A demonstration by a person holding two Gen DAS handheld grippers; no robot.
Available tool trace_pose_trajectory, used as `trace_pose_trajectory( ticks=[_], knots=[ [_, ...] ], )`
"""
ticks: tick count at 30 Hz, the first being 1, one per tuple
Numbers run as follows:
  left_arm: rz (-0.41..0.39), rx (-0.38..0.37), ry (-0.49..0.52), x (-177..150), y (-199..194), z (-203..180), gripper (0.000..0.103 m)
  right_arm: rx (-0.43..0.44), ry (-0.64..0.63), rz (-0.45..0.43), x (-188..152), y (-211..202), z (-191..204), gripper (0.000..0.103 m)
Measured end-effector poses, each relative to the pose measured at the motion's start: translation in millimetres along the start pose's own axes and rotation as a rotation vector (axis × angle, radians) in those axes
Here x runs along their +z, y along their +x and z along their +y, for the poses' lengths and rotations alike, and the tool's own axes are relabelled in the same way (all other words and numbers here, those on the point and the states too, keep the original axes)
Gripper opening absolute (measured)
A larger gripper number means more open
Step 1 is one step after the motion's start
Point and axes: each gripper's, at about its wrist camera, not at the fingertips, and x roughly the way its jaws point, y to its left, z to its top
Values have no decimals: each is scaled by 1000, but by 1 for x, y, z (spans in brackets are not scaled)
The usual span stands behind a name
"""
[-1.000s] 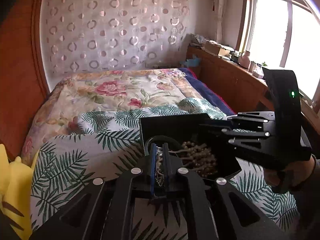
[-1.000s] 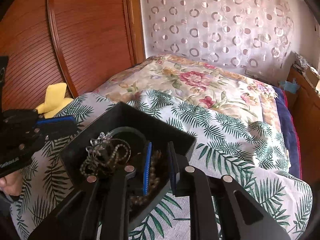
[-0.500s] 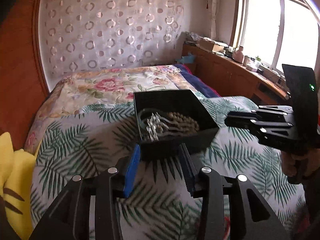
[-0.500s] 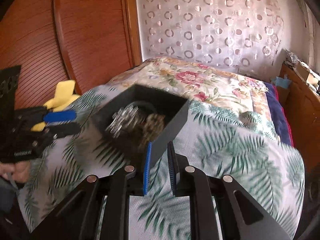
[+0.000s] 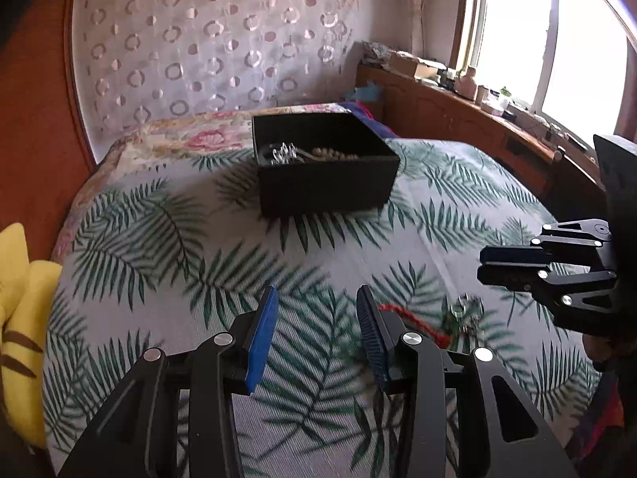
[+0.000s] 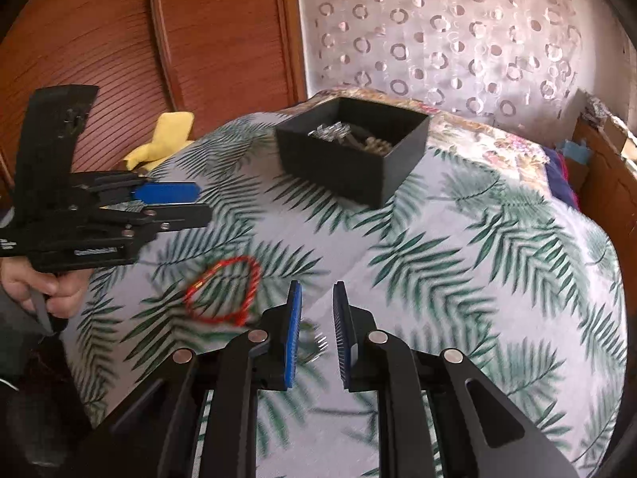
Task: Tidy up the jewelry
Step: 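Grasp the green pendant chain from the bed with the right gripper, then grasp the red braided bracelet with the left gripper while the right gripper holds the chain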
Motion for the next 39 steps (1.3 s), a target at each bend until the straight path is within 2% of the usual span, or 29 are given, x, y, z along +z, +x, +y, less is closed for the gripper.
trace_pose_trajectory(
  ticks=[4, 8, 11, 13, 25, 26, 27, 29, 30, 39],
  knots=[
    [14, 4, -2, -9, -2, -1, 39, 0, -23, 29, -5, 4, 5, 18],
    [21, 8, -1, -14, -6, -1, 40, -40, -20, 63, -9, 11, -1, 19],
    [26, 7, -1, -17, -8, -1, 40, -35, -36, 89, -10, 17, -1, 38],
    [28, 8, -1, -18, -8, -1, 40, -39, -44, 95, -9, 19, -1, 44],
    [28, 0, -16, -21, -8, 1, 40, -21, -134, 116, 1, 31, 12, 44],
    [30, -1, -15, -21, -7, 0, 40, -17, -137, 115, 0, 31, 12, 42],
    [32, -3, -15, -21, -7, 0, 40, -6, -136, 110, 1, 31, 12, 29],
    [36, -10, -16, -22, -5, -2, 40, -7, -141, 108, 2, 30, 11, 12],
    [39, -14, -16, -22, -4, -2, 40, -3, -143, 108, 1, 30, 11, 9],
    [59, -55, 1, -20, 2, -15, 40, -46, -79, 30, 1, 9, -5, 8]
  ],
)
